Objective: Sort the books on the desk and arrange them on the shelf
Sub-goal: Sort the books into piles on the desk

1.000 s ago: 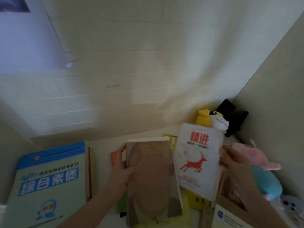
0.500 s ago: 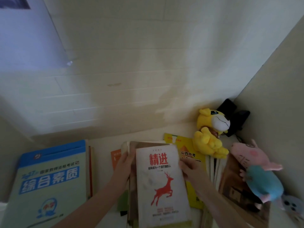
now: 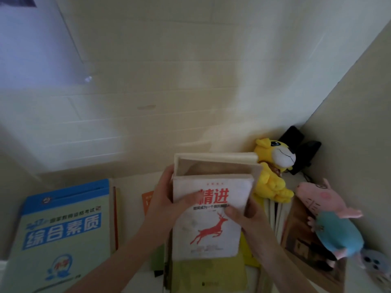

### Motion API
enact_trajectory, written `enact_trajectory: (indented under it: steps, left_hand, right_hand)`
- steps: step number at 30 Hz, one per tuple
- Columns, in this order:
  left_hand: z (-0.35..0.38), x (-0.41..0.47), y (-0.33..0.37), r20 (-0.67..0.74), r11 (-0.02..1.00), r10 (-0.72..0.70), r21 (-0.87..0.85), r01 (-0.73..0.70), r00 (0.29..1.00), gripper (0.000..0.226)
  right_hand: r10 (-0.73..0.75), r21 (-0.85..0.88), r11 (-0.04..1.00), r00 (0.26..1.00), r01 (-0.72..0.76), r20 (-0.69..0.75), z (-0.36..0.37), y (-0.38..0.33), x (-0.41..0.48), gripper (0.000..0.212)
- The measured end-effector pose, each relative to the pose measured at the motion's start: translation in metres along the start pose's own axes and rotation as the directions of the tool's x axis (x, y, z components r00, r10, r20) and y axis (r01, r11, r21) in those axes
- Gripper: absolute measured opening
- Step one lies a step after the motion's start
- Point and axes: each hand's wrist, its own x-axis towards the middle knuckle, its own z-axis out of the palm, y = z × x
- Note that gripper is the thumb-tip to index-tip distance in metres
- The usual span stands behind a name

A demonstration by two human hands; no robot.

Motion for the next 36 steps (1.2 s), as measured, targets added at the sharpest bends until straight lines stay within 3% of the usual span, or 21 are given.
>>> enact_trajectory:
  steps: [2, 4, 5, 8, 10, 17, 22, 26, 30, 33, 36]
  left_hand:
    - [0.000, -0.001, 0.005, 0.074, 0.988, 0.090, 0.119, -0.099, 0.993, 0.058]
    - [-0.003, -0.005, 0.001, 0.139, 0.973, 0.080, 0.206, -0.108, 0.987, 0.060]
    - [-0.004, -0.008, -0.003, 0.169, 0.967, 0.054, 0.236, -0.094, 0.984, 0.064]
    - [-0.010, -0.017, -0.017, 0.183, 0.945, -0.010, 0.323, -0.051, 0.983, 0.078]
    - [-0.015, -0.023, -0.023, 0.176, 0.900, -0.017, 0.432, -0.062, 0.984, 0.091]
    - [-0.004, -0.026, -0.043, 0.142, 0.896, 0.006, 0.438, -0.068, 0.990, 0.095]
    - [-0.006, -0.014, -0.048, 0.107, 0.913, -0.001, 0.405, -0.042, 0.994, 0.100]
    - [-0.014, -0.010, -0.045, 0.160, 0.861, -0.039, 0.507, -0.048, 0.986, 0.092]
    - [-0.018, -0.006, -0.043, 0.127, 0.878, -0.204, 0.463, 0.124, 0.971, 0.078]
    - [-0.020, -0.014, -0.049, 0.104, 0.810, -0.322, 0.545, 0.217, 0.941, 0.062]
    - [-0.027, -0.025, -0.073, 0.039, 0.717, -0.401, 0.635, 0.287, 0.915, 0.064]
  right_hand:
    - [-0.071, 0.025, 0.997, 0.997, 0.072, -0.023, 0.002, -0.003, -0.006, 0.089]
    - [-0.046, 0.007, 0.999, 0.998, 0.046, -0.038, 0.002, 0.005, -0.010, 0.078]
    - [-0.018, -0.027, 1.000, 0.999, 0.017, -0.038, 0.002, 0.011, -0.012, 0.079]
    - [0.023, -0.106, 0.994, 1.000, -0.021, 0.020, -0.003, 0.021, -0.017, 0.113]
    - [0.012, -0.165, 0.986, 1.000, -0.007, 0.024, -0.009, 0.023, -0.019, 0.113]
    - [-0.030, -0.453, 0.891, 0.999, 0.019, -0.017, -0.002, 0.035, -0.017, 0.089]
    - [-0.124, -0.391, 0.914, 0.992, 0.107, -0.020, 0.000, 0.029, -0.017, 0.078]
    - [-0.143, -0.344, 0.931, 0.989, 0.120, -0.042, -0.005, 0.015, -0.013, 0.072]
    - [0.004, -0.319, 0.948, 0.998, 0.014, 0.057, -0.016, -0.002, -0.002, 0.069]
    - [0.178, -0.385, 0.911, 0.983, -0.149, 0.040, -0.024, 0.004, -0.001, 0.064]
    - [0.284, -0.409, 0.872, 0.959, -0.267, -0.021, -0.027, 0.018, -0.002, 0.052]
